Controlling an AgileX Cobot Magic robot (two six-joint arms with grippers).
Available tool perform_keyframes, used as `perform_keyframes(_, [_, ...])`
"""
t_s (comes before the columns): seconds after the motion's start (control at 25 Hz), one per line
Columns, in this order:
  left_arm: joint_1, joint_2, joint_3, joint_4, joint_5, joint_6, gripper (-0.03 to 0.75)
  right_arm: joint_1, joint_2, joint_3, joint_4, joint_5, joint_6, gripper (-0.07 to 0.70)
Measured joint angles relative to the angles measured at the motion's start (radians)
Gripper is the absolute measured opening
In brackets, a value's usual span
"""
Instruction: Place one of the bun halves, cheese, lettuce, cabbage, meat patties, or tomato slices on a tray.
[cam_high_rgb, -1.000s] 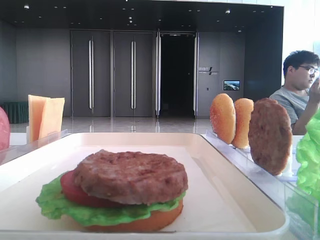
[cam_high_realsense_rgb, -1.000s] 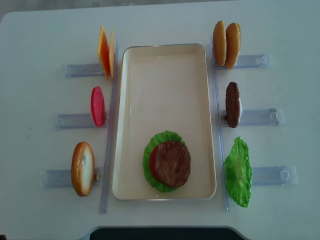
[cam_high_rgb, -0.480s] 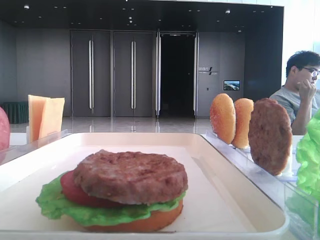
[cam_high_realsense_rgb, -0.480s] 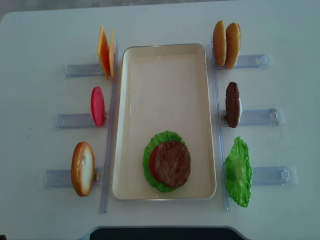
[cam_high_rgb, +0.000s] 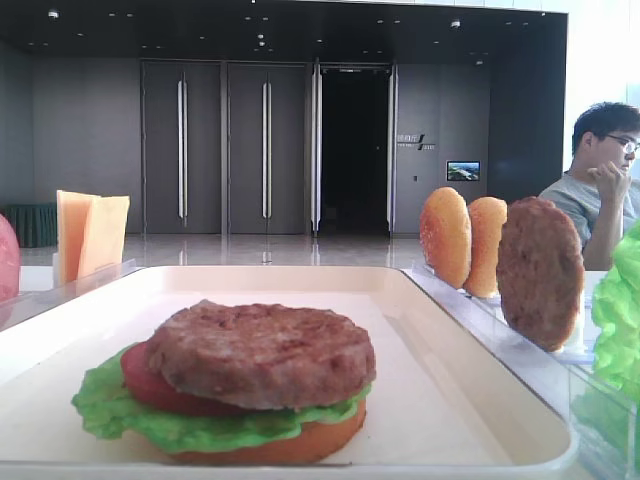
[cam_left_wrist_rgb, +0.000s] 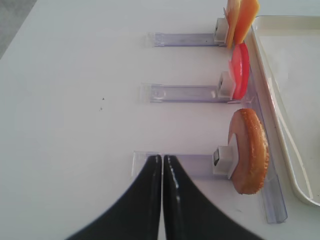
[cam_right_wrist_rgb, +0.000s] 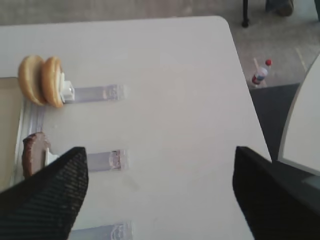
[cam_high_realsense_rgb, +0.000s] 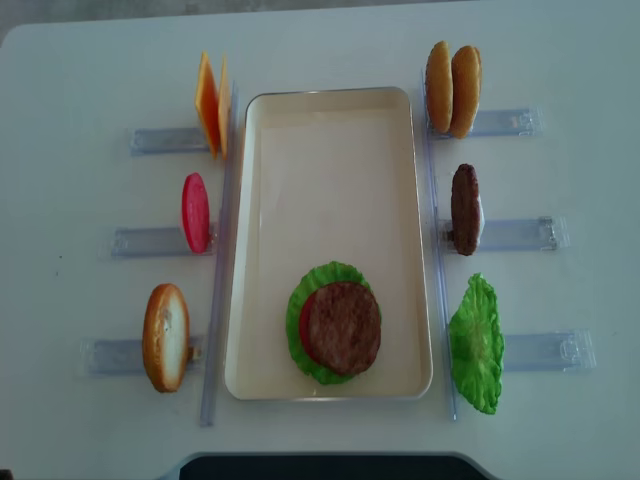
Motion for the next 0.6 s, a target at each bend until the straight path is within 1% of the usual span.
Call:
perform_keyframes(0.24, [0.000, 0.000, 0.000, 0.000, 0.000, 0.000, -0.007, 0.010, -0.240, 0.094, 0.048, 0.002, -0.006, 0.563])
perform_keyframes(0.6, [0.000, 0.000, 0.000, 0.000, 0.000, 0.000, -0.007, 0.010, -0.467, 0.223, 0.164, 0.004, -0.033, 0.563])
